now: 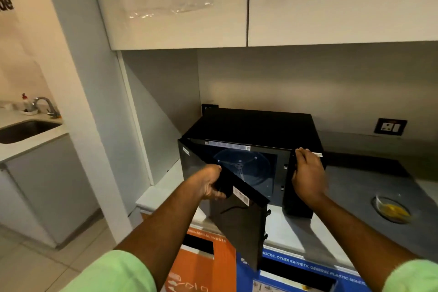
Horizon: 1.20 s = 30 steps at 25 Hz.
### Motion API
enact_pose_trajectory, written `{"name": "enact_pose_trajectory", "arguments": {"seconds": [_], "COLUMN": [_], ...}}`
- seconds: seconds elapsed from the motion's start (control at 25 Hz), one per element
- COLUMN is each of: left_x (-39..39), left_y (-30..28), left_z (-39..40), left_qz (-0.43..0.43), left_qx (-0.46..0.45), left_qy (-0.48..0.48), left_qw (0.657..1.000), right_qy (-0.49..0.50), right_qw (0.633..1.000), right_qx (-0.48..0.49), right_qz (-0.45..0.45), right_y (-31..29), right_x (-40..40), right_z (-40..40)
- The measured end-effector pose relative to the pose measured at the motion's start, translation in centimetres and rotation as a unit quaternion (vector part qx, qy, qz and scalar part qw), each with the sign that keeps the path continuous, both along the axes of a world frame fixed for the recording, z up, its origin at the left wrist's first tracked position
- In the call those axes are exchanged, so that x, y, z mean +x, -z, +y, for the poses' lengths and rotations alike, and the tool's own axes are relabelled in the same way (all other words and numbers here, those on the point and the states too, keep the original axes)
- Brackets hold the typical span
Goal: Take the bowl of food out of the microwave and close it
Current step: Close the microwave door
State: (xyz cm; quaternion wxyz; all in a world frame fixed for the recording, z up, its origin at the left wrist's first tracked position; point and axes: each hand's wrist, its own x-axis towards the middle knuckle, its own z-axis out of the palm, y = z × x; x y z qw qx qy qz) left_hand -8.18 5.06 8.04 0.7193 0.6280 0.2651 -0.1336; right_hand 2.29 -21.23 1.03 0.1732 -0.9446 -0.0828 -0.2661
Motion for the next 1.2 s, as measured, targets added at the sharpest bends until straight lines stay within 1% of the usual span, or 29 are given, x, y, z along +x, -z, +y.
{"name": "enact_pose_trajectory", "arguments": {"seconds": [0.12,0.28,0.4,0.56,0.64,0.88,1.0,1.08,1.2], "left_x": [3.0,6.2,8.0,10.6,11.5,13.5,14.2,14.8,15.4], "left_y": [0.3,1.0,1.4,1.0,0.8,1.1,1.6,1.6,1.5], "left_z": [-2.6,-4.7,-5.5,-6.4,-7.0,-7.5,-8.0,-8.0,-7.7], "left_qz": [-0.007,-0.041,-0.058,-0.031,-0.037,-0.050,-0.075,-0.066,-0.049], "left_qx": [-0.018,0.008,-0.024,-0.018,-0.015,-0.058,-0.069,-0.074,-0.071], "left_qy": [-0.037,-0.058,-0.072,-0.109,-0.123,-0.163,-0.166,-0.181,-0.173], "left_qw": [0.999,0.997,0.995,0.993,0.992,0.984,0.981,0.978,0.981], "right_qy": [0.009,0.002,-0.005,-0.011,-0.019,-0.039,-0.032,-0.032,-0.032], "right_qw": [1.000,0.999,0.999,0.999,0.999,0.999,0.999,0.999,0.999], "right_qx": [-0.013,-0.044,-0.037,-0.029,-0.025,0.001,0.007,-0.007,-0.011], "right_qz": [0.016,0.014,0.020,0.024,0.024,0.003,0.000,0.006,0.004], "right_y": [-0.3,-0.2,-0.3,-0.4,-0.4,-0.5,-0.4,-0.4,-0.4], "right_x": [-0.4,-0.6,-0.5,-0.3,-0.3,-0.3,-0.3,-0.2,0.0], "right_z": [-0.2,-0.5,-0.8,-1.0,-1.4,-1.3,-1.3,-1.3,-1.4]}}
